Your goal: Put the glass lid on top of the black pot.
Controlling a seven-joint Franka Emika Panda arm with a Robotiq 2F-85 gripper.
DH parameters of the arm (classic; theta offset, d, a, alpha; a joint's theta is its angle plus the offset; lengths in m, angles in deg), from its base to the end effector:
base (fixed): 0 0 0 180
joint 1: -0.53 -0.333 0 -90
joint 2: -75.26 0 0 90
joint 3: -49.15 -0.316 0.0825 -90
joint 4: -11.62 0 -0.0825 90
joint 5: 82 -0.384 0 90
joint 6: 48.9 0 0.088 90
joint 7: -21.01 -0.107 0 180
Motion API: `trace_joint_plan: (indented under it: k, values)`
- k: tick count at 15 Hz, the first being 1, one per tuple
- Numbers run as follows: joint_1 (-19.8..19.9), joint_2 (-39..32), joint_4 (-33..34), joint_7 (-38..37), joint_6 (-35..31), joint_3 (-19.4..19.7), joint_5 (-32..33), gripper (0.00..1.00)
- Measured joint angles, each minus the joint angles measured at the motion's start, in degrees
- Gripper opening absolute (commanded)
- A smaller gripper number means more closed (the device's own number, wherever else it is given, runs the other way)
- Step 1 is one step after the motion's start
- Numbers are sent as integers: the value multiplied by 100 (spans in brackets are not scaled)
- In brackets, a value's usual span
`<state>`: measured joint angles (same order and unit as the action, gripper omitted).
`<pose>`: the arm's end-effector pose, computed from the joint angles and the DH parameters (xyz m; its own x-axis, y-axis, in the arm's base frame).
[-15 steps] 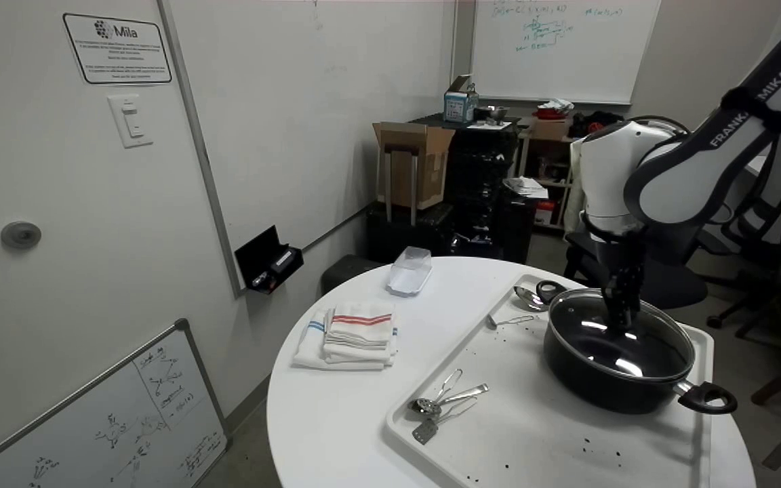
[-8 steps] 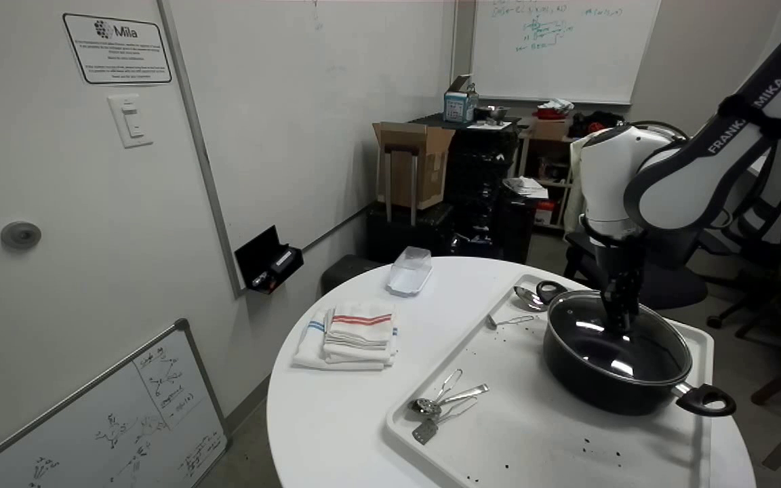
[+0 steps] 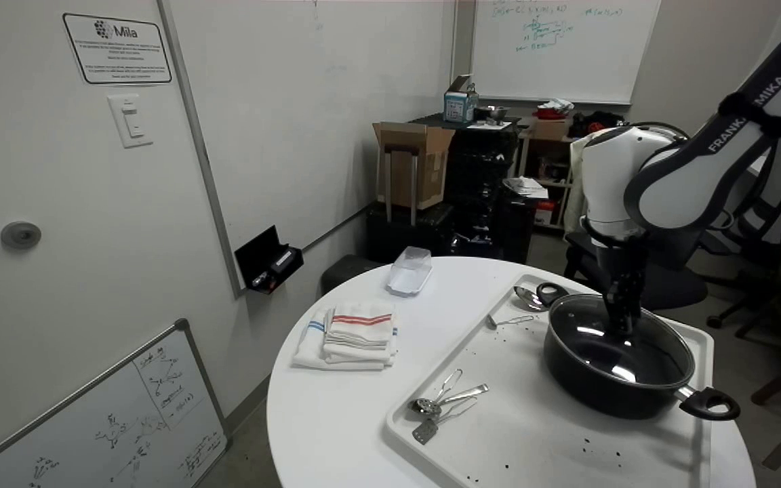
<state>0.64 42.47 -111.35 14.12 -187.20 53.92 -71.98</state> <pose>0.5235 -0.0488 0.1104 0.9536 -0.0711 -0.2926 -0.0270 -0.9880 0.1522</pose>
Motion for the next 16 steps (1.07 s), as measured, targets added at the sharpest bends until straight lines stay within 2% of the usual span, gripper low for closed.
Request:
trace_joint_plan:
  k: [12, 13, 15, 16]
  values:
    - [41, 78, -127, 192, 25, -83, -197, 24]
    - [41, 78, -128, 192, 22, -83, -197, 74]
    - [41, 78, -131, 191, 20, -82, -197, 81]
    - [41, 80, -140, 191, 23, -82, -197, 90]
